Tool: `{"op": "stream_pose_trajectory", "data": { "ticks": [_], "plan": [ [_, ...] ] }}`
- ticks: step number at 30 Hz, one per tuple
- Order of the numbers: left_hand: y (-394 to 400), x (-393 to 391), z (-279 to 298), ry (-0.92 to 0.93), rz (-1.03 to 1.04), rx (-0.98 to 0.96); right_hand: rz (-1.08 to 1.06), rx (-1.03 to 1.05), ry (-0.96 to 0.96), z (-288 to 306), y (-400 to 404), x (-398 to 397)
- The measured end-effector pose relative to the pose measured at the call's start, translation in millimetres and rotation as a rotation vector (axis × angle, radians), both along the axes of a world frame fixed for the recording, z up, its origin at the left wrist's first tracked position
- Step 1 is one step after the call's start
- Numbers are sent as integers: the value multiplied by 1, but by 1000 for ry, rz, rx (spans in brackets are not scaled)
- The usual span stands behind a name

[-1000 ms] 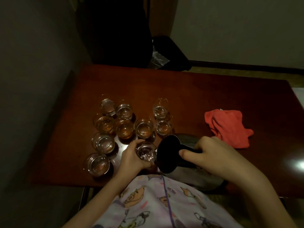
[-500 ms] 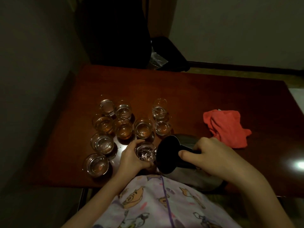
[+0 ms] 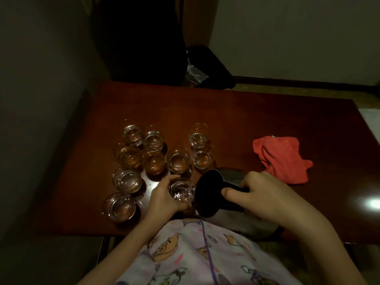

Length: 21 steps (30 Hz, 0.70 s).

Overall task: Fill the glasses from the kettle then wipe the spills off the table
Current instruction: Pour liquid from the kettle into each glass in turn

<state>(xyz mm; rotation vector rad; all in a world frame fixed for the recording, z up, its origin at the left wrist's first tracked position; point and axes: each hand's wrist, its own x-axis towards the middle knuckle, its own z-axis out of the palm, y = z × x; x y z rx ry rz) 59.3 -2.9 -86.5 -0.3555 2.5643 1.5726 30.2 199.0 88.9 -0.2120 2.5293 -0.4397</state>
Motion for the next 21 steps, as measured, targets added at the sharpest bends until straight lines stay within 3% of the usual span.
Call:
{"op": "stream_pose_trajectory", "data": {
  "ticks": [21],
  "plan": [
    [1,3,8,-10,4,29,58,57,15,6,-3,1]
  ]
}}
